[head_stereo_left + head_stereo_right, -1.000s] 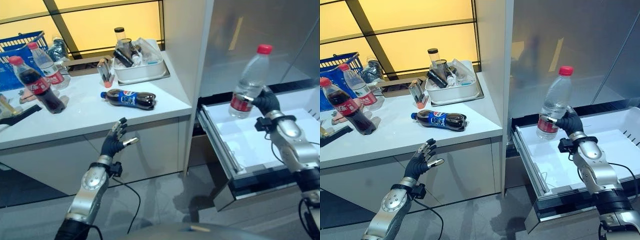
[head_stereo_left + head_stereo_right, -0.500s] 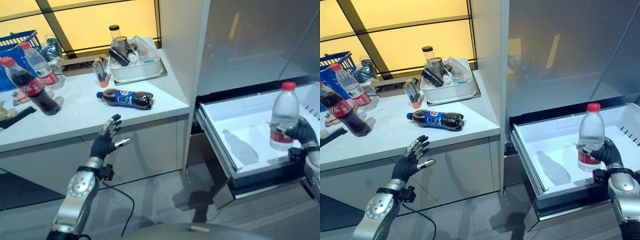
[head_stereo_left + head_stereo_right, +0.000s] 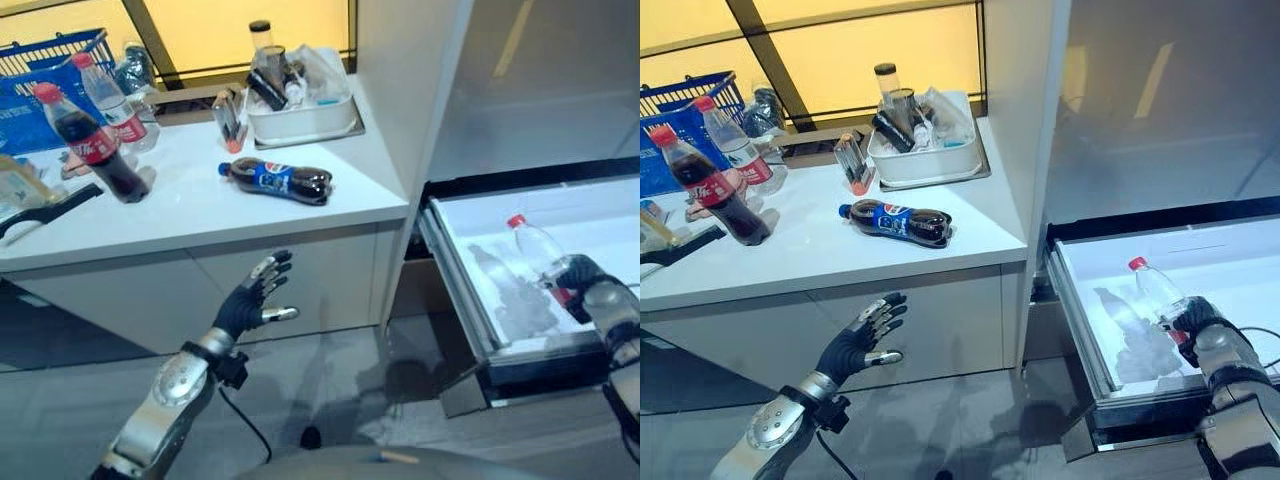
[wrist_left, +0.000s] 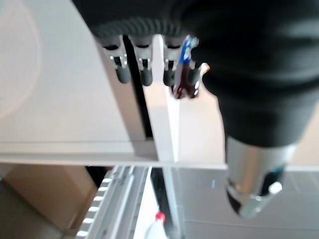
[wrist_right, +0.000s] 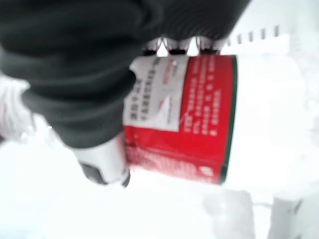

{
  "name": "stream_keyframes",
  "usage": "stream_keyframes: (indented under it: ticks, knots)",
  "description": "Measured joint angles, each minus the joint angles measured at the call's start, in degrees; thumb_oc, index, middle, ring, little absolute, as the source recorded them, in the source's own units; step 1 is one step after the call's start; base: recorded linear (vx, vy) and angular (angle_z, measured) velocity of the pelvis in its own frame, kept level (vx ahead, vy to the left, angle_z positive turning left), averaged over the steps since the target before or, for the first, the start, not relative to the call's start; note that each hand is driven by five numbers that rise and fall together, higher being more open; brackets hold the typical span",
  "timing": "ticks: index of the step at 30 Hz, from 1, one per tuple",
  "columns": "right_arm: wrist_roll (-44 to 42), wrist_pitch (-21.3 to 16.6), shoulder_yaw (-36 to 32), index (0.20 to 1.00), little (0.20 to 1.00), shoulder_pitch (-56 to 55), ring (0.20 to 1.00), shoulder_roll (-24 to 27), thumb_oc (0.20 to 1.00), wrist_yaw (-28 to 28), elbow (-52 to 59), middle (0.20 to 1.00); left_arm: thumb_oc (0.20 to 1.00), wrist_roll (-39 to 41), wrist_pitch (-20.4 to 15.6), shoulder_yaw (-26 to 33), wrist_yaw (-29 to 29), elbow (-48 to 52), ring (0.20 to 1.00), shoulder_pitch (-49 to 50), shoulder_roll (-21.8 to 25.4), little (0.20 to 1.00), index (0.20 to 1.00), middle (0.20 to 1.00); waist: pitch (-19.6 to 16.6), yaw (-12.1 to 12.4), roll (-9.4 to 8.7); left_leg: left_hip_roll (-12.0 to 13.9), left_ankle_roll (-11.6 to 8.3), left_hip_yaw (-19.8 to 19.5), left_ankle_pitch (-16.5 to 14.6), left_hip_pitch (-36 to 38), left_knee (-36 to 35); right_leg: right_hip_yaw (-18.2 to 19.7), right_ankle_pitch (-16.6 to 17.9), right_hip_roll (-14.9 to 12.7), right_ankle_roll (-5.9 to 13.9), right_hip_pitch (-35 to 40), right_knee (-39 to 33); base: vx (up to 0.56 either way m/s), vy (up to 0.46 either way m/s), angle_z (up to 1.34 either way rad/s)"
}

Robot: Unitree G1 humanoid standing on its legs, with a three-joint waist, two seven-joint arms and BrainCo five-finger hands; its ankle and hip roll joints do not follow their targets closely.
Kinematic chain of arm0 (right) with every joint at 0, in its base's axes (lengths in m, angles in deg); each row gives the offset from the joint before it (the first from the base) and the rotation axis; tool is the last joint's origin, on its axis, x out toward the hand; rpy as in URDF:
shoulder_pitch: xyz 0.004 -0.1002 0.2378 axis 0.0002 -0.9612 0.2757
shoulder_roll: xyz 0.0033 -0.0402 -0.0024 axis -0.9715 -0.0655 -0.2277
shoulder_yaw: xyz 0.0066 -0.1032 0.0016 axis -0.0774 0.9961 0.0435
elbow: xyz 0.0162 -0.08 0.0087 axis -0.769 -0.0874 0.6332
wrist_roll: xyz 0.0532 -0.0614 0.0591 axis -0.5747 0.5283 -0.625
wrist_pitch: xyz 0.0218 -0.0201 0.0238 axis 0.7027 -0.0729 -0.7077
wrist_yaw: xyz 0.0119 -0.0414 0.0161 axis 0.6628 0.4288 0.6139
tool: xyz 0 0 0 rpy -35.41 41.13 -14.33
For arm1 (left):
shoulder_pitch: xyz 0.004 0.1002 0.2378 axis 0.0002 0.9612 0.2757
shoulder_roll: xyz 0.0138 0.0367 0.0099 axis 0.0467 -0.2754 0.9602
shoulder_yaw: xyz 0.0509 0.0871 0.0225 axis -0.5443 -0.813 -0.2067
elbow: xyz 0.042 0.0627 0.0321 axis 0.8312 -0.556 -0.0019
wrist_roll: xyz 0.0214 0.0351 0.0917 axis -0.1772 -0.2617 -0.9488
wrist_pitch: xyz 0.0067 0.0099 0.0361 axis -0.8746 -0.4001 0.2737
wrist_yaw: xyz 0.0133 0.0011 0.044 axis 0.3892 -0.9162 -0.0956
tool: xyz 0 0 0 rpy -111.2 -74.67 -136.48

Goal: Take the drinks into the refrigerator

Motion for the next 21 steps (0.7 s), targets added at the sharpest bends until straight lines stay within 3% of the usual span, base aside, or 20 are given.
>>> stream_keyframes:
  ticks: [3, 11, 14, 18, 19, 20, 21]
  knots:
    - [5.7, -0.5, 5.7, 0.2, 0.2, 5.0, 0.2, -0.5, 0.2, 0.1, 0.2, 0.2, 1.0, -2.3, -0.2, -4.1, -0.1, -2.7, 1.0, -5.3, -0.9, 1.0, 1.0, 1.0, 2.2, 0.1, 1.18, -0.2, -0.02, 0.0, 0.8, -1.8, 0.0, -0.1, 0.5, -0.2, 0.03, -1.7, 0.0, -0.14, 0.057, 0.03]
    - [21.8, 0.8, 17.6, 0.2, 0.2, 14.9, 0.2, -2.5, 0.2, -1.4, 0.6, 0.2, 1.0, -8.7, -0.4, -9.0, 1.5, -7.4, 1.0, -14.8, -4.0, 1.0, 1.0, 1.0, 9.7, -0.2, 1.32, -0.4, 0.17, 0.6, 1.4, -7.0, 0.6, 0.7, 1.5, -0.5, -0.04, -7.0, 0.1, -0.08, 0.033, -0.05]
    - [26.5, 0.7, 21.0, 0.2, 0.2, 17.4, 0.2, -1.4, 0.2, 0.1, 6.2, 0.2, 1.0, -11.2, -1.3, -10.5, 3.2, -10.8, 1.0, -20.7, -6.3, 1.0, 1.0, 1.0, 10.0, -1.6, 1.36, -0.4, 0.18, 1.8, 1.4, -7.9, 0.5, 1.6, 1.6, -0.5, -0.08, -8.5, 0.1, -0.06, 0.025, -0.15]
    - [26.5, 0.2, 21.4, 0.2, 0.2, 19.2, 0.2, -2.1, 0.2, -0.1, 8.0, 0.2, 1.0, -14.1, -1.5, -13.1, 4.7, -14.4, 1.0, -26.7, -9.8, 1.0, 1.0, 1.0, 10.9, -3.3, 1.77, -0.3, 0.17, 2.1, 1.4, -8.1, 0.4, 2.3, 1.7, -0.4, -0.18, -9.1, 0.1, -0.06, 0.029, -0.13]
    - [26.5, 0.1, 21.5, 0.351, 0.351, 19.9, 0.351, -2.5, 0.351, -0.2, 8.0, 0.351, 1.0, -15.3, -1.6, -13.7, 4.9, -14.8, 1.0, -27.5, -10.7, 1.0, 1.0, 1.0, 10.9, -3.3, 1.9, -0.2, 0.17, 2.7, 1.4, -8.3, 0.3, 2.8, 1.8, -0.4, -0.27, -9.6, 0.1, -0.07, 0.028, -0.2]
    - [26.5, -0.2, 21.3, 1.0, 1.0, 20.6, 1.0, -2.6, 1.0, -0.5, 8.0, 1.0, 1.0, -15.6, -1.9, -14.2, 5.4, -15.3, 1.0, -28.3, -11.6, 1.0, 1.0, 1.0, 11.2, -3.6, 2.25, -0.2, 0.17, 3.3, 1.4, -8.5, 0.3, 2.9, 2.0, -0.4, -0.24, -10.0, 0.1, -0.05, 0.02, -0.17]
    - [26.5, -0.3, 21.1, 1.0, 1.0, 20.9, 1.0, -2.9, 1.0, -0.7, 7.9, 1.0, 1.0, -15.7, -2.2, -14.2, 5.8, -15.8, 1.0, -28.6, -12.2, 1.0, 1.0, 1.0, 11.3, -3.9, 2.48, -0.2, 0.17, 3.3, 1.4, -8.6, 0.3, 3.0, 2.0, -0.4, -0.25, -10.1, 0.1, -0.05, 0.016, -0.07]
